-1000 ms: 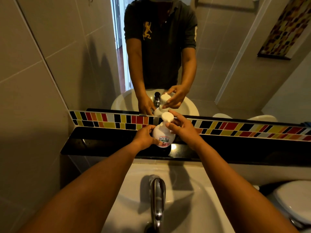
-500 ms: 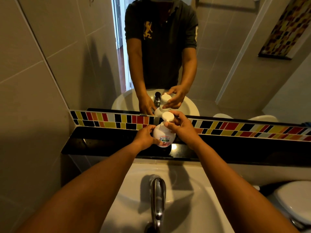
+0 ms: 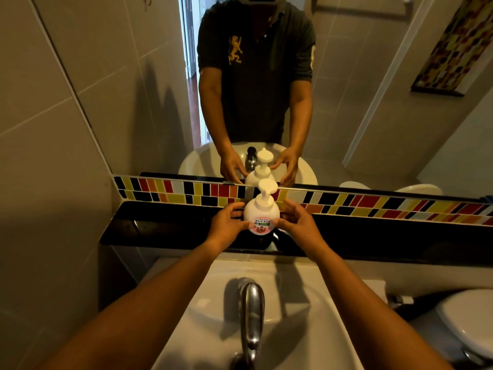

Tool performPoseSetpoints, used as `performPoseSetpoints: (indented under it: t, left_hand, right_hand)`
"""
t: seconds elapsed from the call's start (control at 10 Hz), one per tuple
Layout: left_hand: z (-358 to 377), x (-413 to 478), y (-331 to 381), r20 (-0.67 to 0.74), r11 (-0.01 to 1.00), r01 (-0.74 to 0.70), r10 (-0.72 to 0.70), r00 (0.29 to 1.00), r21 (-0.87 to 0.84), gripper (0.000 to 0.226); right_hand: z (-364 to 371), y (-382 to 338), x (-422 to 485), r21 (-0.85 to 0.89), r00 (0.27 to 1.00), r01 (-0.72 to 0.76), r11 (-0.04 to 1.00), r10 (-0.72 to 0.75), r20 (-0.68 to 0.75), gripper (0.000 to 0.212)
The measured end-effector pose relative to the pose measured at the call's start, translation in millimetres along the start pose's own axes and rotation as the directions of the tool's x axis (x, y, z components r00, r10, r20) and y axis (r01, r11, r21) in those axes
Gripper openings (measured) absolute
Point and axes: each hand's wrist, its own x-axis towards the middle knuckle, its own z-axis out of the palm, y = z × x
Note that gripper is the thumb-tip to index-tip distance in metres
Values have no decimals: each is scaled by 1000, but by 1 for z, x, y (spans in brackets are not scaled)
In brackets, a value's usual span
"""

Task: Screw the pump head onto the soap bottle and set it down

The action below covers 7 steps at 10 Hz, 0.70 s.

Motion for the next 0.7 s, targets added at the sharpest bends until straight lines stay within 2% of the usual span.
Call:
performPoseSetpoints:
  t: [0.1,0.3,0.5,0.6,0.7]
  left_hand:
    - [1,2,-1,-15,1000,1,-1,1000,-18,58]
    - [4,5,2,-13,1000,-2,2,1000,-11,55]
    - [4,6,2,3,1000,-15,15,1000,-13,56]
    - [2,2,2,8,1000,-6,6,1000,7,64]
    - [-8,-3,-3,-109,979,-52,74,991,195,65]
  right_hand:
    - [8,13,-2,-2,1000,-23,1000,23,20,64]
    - [18,18,5,-3,1000,9,1000,-9,-30,55]
    - [19,21,8,10,999,2,1000,-2,-37,55]
    - [18,21,6,-15,999,-20,1000,19,-44,60]
    - [15,29,7,-72,990,-58,996,49,-129,63]
